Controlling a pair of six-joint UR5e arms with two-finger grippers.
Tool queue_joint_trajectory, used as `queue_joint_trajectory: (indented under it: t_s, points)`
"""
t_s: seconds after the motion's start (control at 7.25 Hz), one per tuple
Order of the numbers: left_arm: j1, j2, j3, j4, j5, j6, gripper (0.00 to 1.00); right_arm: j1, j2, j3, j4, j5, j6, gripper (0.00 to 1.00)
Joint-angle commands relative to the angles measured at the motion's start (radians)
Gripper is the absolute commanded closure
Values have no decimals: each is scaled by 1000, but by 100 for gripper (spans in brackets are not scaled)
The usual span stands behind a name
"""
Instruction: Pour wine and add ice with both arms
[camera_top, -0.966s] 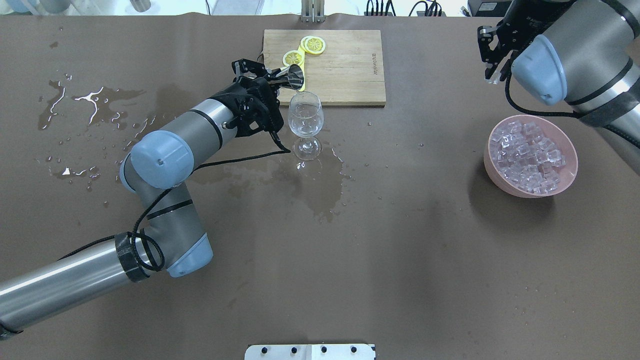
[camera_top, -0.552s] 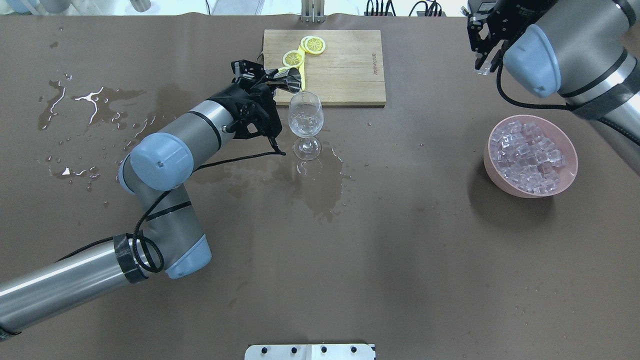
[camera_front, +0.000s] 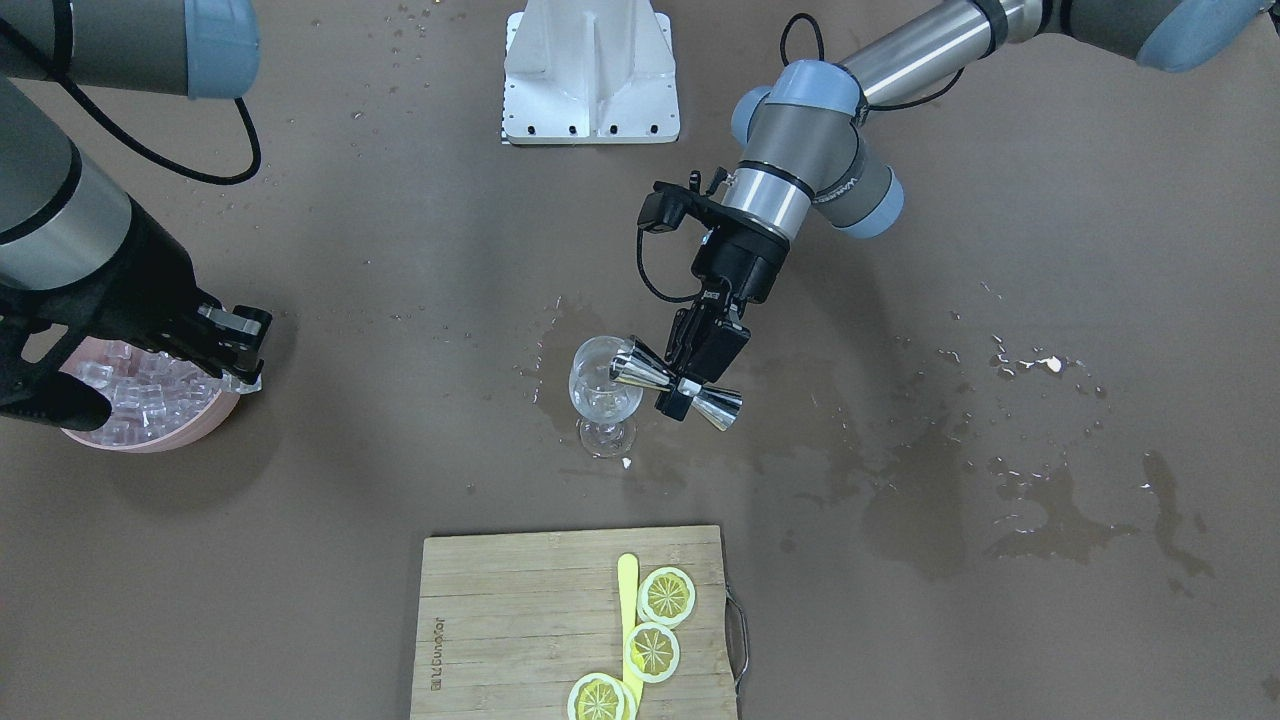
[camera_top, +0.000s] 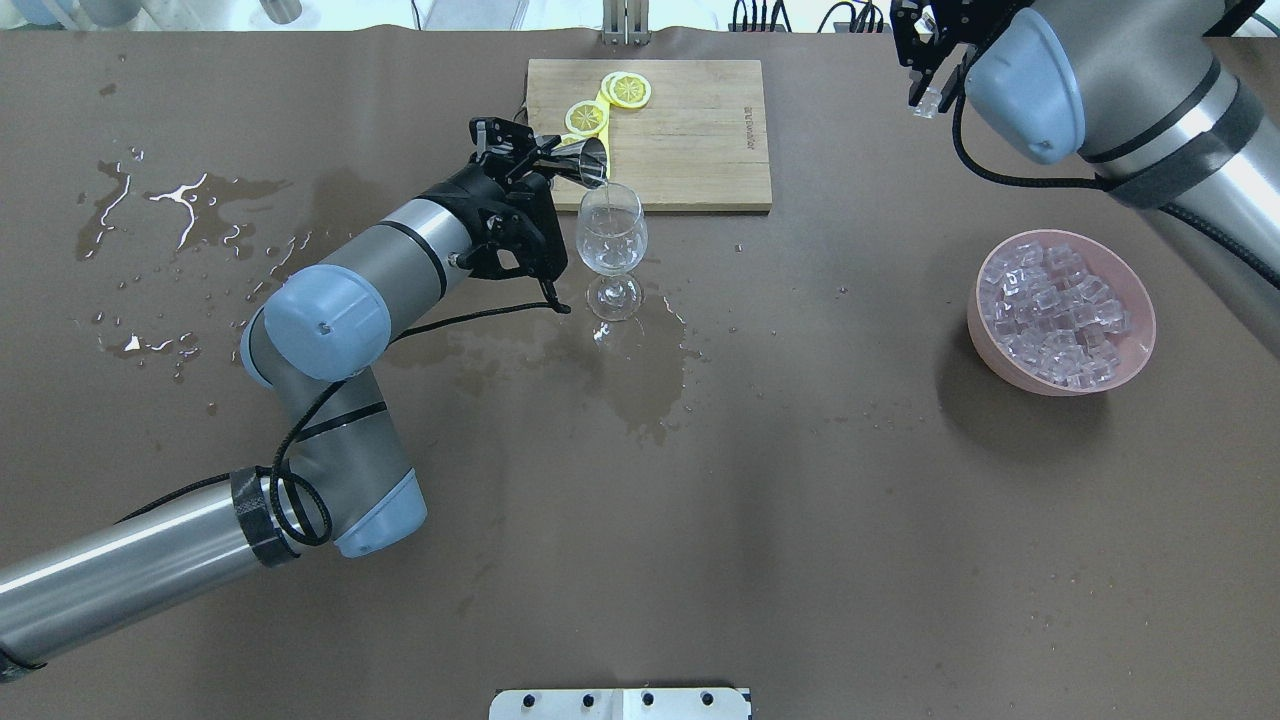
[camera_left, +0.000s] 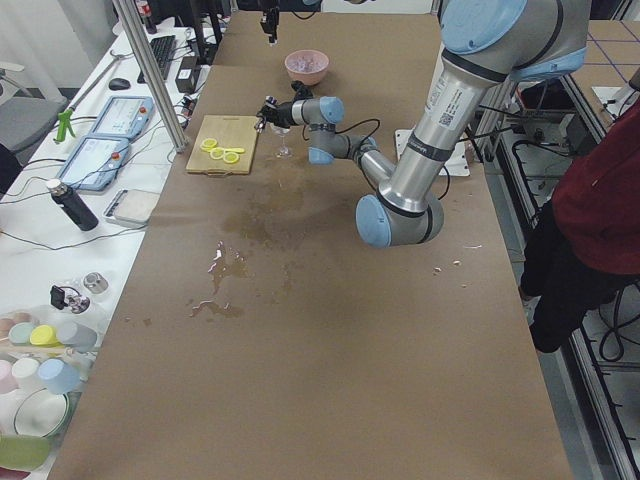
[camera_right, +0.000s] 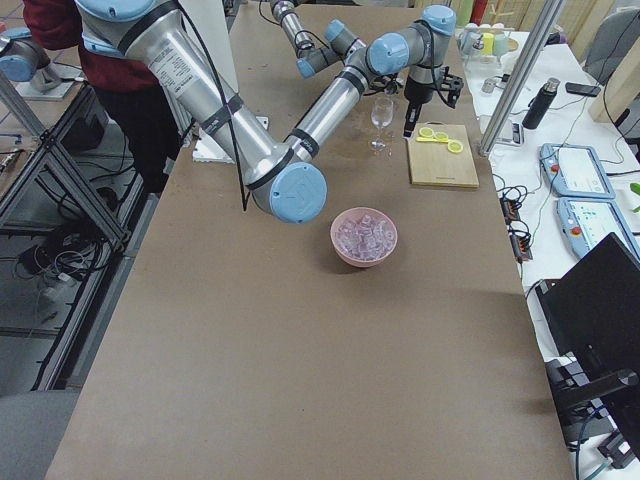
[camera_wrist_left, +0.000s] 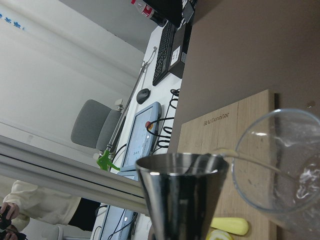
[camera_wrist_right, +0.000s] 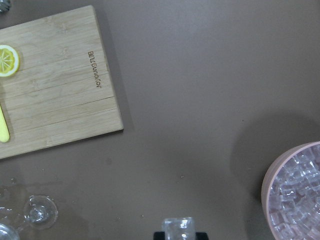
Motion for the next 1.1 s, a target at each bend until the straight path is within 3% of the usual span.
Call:
queue_joint_trajectory:
  t_s: [0.0,0.55,0.97]
  points:
    - [1,-6,1,0,35,65,100,-1,74,-70,0,0,10,74]
    - [-1,-3,1,11,40,135,100,-12,224,-239,2,-2,34,74]
    - [1,-1,-4,11,94,232,100,-40,264,-277,9,-12,41,74]
